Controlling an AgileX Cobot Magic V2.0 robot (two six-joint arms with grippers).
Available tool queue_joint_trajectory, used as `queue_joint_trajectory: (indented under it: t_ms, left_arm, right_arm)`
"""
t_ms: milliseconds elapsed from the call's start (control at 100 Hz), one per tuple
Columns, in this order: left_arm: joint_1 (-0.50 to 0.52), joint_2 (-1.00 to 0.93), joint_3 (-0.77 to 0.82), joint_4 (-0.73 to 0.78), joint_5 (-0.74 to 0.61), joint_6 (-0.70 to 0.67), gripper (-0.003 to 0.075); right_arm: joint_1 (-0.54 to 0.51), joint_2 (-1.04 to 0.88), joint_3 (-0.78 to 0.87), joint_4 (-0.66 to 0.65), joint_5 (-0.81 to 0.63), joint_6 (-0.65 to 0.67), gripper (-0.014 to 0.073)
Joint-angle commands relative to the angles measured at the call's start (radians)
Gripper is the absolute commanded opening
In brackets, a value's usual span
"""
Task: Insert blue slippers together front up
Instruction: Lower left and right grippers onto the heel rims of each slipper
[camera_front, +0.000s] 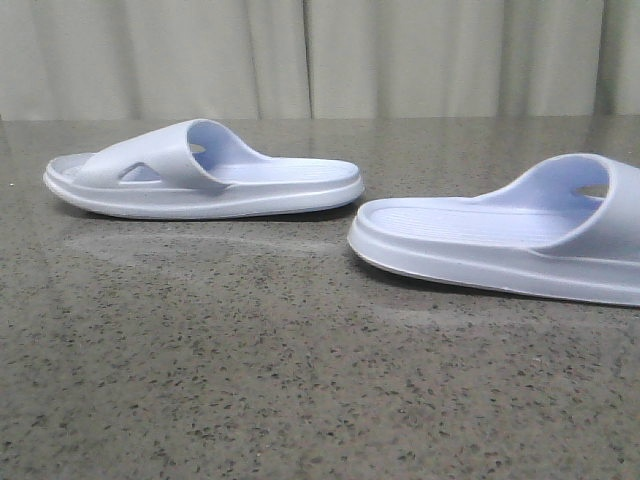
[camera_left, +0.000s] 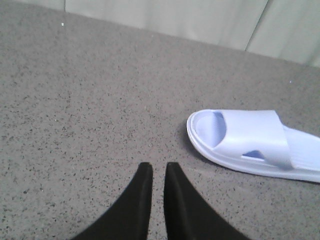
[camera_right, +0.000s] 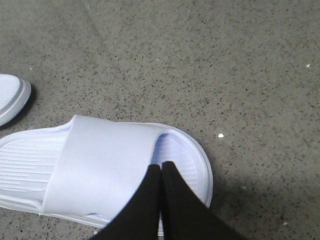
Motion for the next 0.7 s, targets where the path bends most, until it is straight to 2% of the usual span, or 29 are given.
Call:
queue_joint_trajectory:
  t_ms: [0,40,110,210,270,350,690]
  left_arm:
    - [0.002,0.063,-0.058,-0.038,-0.014,0.031,0.0021]
    - [0.002,0.080,-0.060,-0.063,-0.005,0.068,0.0035]
    - [0.002,0.102,-0.060,-0.119,0.017,0.122,0.0105]
    - [0.002,0.127,-0.060,-0.180,0.023,0.155,0.0283]
    - [0.002,0.138,-0.060,-0.204,0.023,0.158,0.0372]
    - [0.002,0.151,-0.060,-0.224,0.021,0.158,0.0442]
    - [0.002,0.197,-0.060,-0.239,0.028,0.158,0.0444]
  right_arm:
    - [0.000,0.049,-0.069,-0.005,0.006,-0.003,-0.0060]
    - [0.000,0.055,-0.073,-0.005,0.017,-0.003,-0.0027]
    - [0.000,0.058,-0.073,-0.005,0.033,-0.003,0.0084]
    - [0.000,0.058,-0.073,-0.005,0.037,-0.003,0.0295]
    - [0.000,0.058,-0.073,-0.007,0.037,-0.003,0.0353]
    - [0.000,0.062,-0.073,-0.011,0.033,-0.003,0.0349]
    - [-0.025,0.219,-0.073,-0.034,0.005,-0.003,0.0349]
